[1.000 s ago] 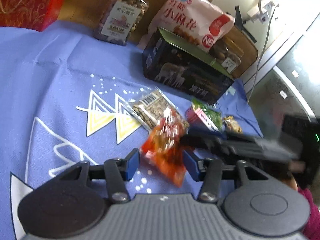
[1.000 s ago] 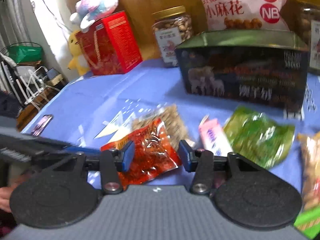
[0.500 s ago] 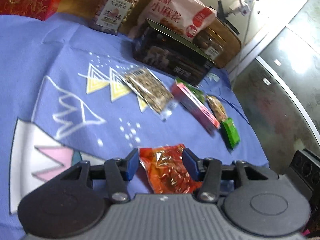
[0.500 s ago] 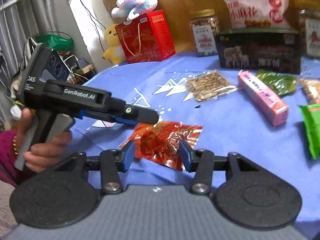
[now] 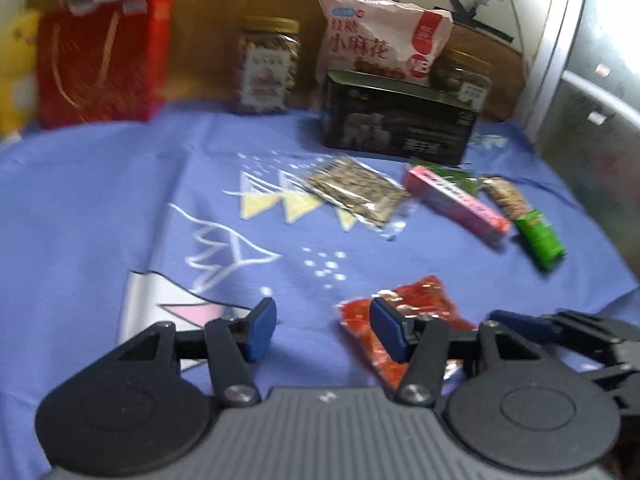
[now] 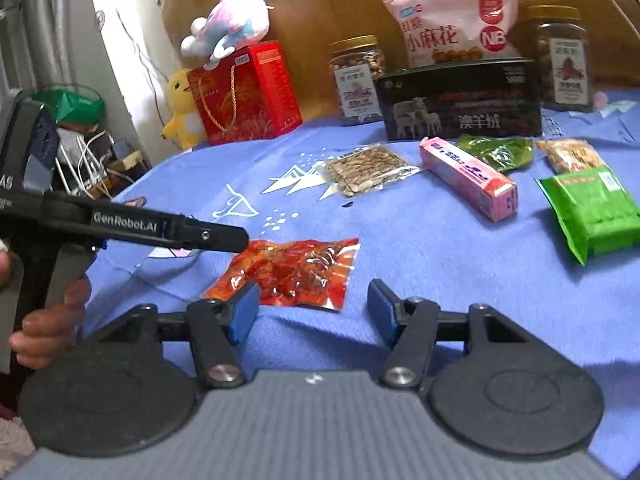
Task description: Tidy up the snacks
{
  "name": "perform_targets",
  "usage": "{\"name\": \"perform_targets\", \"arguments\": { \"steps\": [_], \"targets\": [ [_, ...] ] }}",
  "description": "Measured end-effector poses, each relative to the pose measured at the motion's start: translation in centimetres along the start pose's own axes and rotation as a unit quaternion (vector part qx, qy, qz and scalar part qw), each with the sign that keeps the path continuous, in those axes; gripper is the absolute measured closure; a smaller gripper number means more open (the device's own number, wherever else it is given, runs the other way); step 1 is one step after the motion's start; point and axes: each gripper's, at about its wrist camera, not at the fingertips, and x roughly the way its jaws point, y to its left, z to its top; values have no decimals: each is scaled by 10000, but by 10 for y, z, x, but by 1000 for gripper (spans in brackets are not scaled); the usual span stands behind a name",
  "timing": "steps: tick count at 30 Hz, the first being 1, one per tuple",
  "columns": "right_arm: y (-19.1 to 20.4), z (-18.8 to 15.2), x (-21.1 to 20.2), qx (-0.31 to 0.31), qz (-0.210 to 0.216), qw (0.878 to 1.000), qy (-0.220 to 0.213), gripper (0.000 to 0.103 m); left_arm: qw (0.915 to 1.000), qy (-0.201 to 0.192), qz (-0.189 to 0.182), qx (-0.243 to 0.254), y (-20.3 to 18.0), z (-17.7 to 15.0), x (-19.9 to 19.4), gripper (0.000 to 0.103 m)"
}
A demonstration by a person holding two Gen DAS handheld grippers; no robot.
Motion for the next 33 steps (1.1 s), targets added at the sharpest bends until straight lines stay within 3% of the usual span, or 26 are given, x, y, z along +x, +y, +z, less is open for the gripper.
{"name": "perform_targets", "arguments": {
  "steps": [8,33],
  "targets": [
    [-3,-9,-13,489,86,9986,-164,36,9980,29,628,35,4,-11,-4,49],
    [-33,-15,-25,1215,709,9895,-342,35,9940,102,1065,246,-2,-12,4,43]
  ]
}}
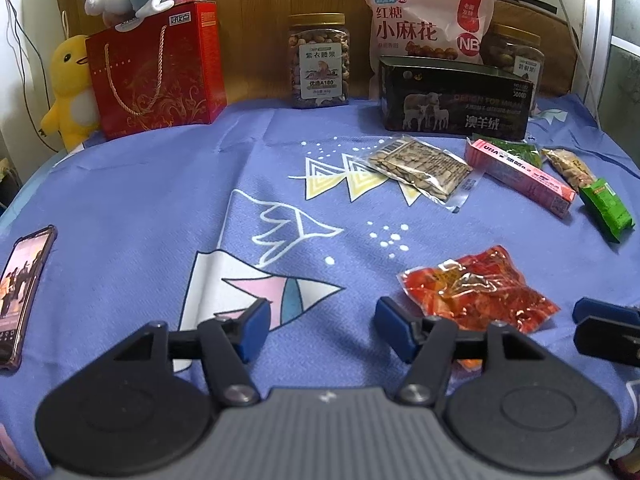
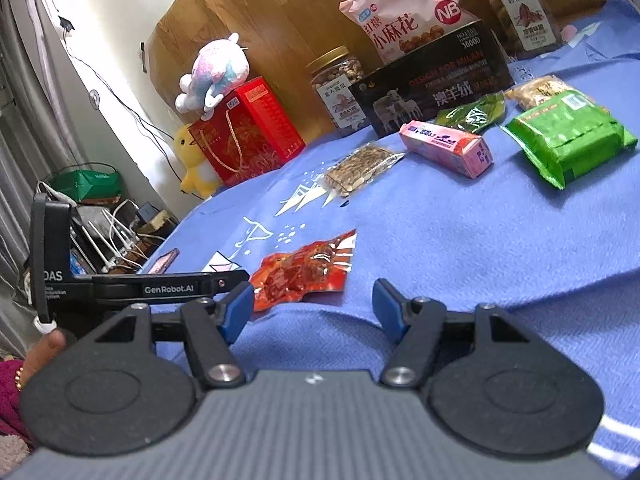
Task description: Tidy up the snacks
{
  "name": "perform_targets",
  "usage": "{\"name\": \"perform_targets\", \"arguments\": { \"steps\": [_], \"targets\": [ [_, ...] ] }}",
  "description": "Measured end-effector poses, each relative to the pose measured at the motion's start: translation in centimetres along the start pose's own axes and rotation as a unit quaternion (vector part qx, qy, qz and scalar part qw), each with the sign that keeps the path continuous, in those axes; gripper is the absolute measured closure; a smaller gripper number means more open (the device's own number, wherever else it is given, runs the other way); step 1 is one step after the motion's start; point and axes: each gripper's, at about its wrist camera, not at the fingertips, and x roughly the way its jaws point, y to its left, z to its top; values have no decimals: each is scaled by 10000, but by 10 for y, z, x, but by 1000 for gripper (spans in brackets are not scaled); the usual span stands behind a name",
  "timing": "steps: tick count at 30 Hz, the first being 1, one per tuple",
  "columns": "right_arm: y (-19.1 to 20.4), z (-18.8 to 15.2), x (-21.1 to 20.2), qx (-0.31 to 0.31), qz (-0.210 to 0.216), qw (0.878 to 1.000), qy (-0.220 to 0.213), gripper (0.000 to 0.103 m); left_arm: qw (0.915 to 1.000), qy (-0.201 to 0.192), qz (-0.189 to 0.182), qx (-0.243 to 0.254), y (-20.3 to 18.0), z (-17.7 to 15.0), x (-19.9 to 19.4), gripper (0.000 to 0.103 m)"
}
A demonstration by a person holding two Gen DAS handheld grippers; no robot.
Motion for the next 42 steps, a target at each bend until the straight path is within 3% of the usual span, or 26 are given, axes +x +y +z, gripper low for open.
{"name": "perform_targets", "arguments": {
  "steps": [7,12,32,42],
  "targets": [
    [-8,-1,-3,197,205,9996,-66,35,9999,15,110,54,-4,2,3,37],
    [-10,-1,-5,203,265,9994,-86,35,9998,63,152,60,-4,3,7,13],
    [-12,-5,-8,85,396,9990,-178,35,9958,-76,804,420,-13,10,2,11],
    [-13,-7,-10,45,533,9983,-222,35,9942,-28,956,484,-20,11,3,11]
  ]
}}
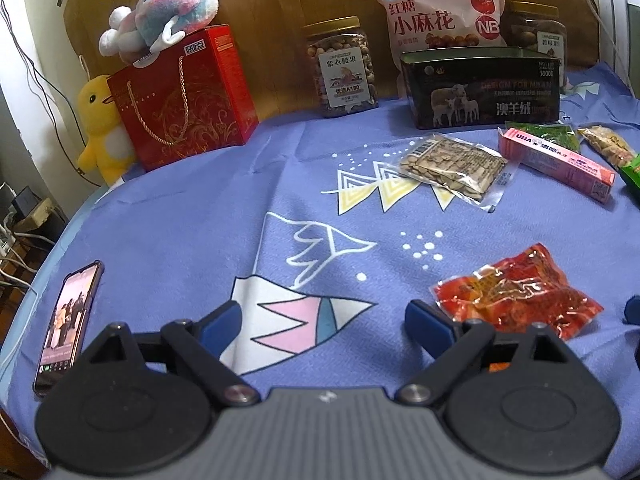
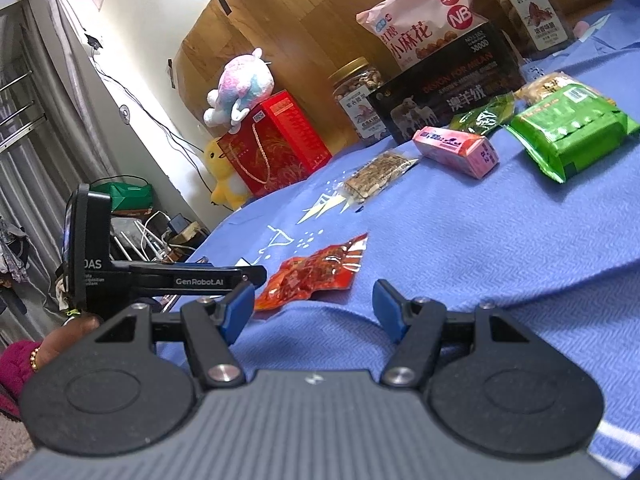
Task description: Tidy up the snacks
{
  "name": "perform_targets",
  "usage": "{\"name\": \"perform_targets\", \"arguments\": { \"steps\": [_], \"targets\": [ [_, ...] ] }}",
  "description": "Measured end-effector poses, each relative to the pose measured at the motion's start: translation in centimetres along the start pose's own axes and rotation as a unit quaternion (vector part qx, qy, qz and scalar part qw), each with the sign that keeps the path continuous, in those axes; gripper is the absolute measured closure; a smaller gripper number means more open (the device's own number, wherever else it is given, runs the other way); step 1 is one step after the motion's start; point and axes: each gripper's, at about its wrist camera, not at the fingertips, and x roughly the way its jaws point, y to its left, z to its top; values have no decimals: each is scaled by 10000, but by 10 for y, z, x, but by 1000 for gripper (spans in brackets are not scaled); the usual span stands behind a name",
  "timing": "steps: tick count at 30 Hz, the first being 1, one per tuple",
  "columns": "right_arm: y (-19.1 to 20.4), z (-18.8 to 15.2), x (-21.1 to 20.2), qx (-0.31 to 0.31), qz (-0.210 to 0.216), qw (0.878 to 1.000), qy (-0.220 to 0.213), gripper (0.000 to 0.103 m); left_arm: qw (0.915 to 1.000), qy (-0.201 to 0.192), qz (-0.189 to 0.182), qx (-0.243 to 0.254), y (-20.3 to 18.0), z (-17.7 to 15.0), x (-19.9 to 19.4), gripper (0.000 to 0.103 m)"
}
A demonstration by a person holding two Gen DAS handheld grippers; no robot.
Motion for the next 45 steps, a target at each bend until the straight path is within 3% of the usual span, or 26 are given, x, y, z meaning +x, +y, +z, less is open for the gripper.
{"name": "perform_targets", "arguments": {
  "steps": [11,14,16,18,21,23,26,29,34,36,40,45],
  "targets": [
    [-1,-1,-1,-109,57,9999,-60,34,10000,40,-39,-30,1,1,7,11],
    [1,-2,1,-170,106,9998,-82,24,10000,37,-50,-17,0,1,8,11],
    [4,-3,2,-299,354,9989,-76,5,10000,41,-59,-37,0,0,8,11],
    [10,-5,5,-438,455,9980,-31,2,9999,39,-78,-50,1,0,7,11],
    [16,-3,8,-620,225,9977,122,3,9992,44,-336,-211,8,0,3,12],
    [15,1,7,-503,105,9986,153,5,9966,36,-700,-435,19,2,-2,15],
    [14,11,4,-523,-167,9984,139,17,9895,27,-1312,-613,32,5,-9,22],
    [12,18,8,-659,-358,9968,272,34,9691,220,-2289,-889,44,7,-10,29],
    [5,30,27,-578,-487,9946,710,65,9379,705,-3191,-1160,44,4,8,39],
    [2,30,35,-525,-462,9931,941,74,9317,671,-3352,-1228,44,3,12,39],
    [6,32,46,-499,-369,9922,1080,75,9195,639,-3660,-1285,37,2,16,44],
    [12,30,54,-376,-265,9933,1063,75,9216,467,-3707,-1050,26,5,16,49]
  ]
}}
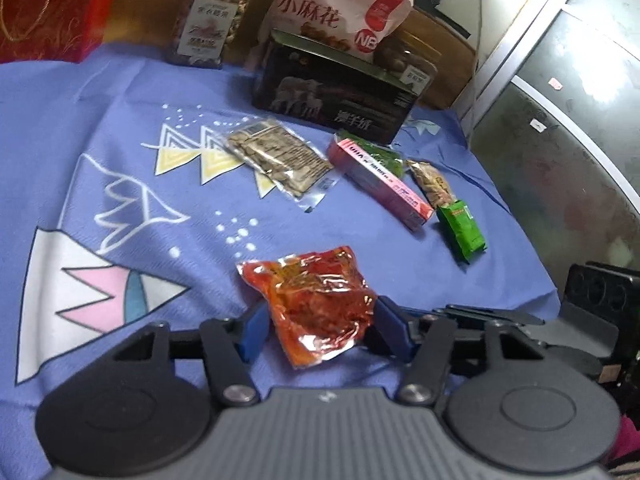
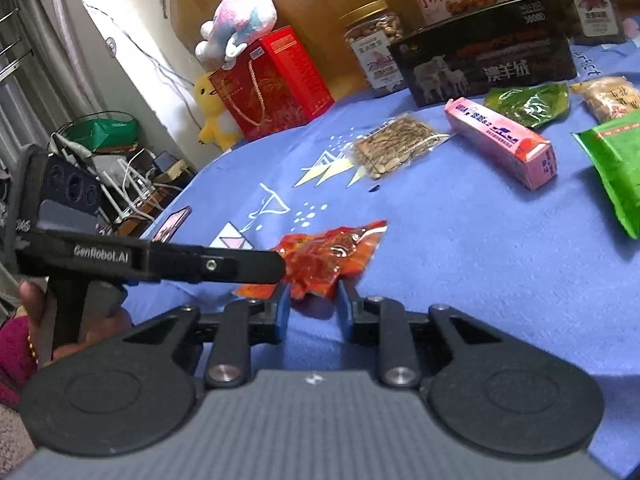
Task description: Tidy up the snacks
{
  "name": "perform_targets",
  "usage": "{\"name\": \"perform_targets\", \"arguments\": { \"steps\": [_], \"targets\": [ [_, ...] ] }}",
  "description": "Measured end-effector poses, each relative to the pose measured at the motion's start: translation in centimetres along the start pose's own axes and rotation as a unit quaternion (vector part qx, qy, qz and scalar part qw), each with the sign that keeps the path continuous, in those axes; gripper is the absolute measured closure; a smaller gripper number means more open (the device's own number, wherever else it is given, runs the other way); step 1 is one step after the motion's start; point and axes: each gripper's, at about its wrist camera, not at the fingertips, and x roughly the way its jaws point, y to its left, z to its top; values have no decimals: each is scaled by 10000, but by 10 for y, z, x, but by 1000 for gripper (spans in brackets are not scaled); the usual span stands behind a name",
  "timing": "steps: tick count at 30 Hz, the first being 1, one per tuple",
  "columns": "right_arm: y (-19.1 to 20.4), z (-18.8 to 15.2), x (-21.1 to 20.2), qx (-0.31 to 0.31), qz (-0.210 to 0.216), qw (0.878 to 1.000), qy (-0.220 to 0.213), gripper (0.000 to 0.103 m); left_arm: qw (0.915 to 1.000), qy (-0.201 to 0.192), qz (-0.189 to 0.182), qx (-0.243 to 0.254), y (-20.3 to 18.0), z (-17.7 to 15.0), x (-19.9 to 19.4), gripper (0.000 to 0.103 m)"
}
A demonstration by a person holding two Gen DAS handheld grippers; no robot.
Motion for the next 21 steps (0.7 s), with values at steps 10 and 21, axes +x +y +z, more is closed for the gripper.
{"name": "perform_targets", "arguments": {
  "steps": [10,21],
  "targets": [
    [4,-1,2,-60,193,9997,-130,94,9996,-52,-92,-276,15,1,-2,83],
    [0,50,-13,-505,-94,9960,-731,95,9974,-468,-311,459,-11,73,9,83]
  ]
}}
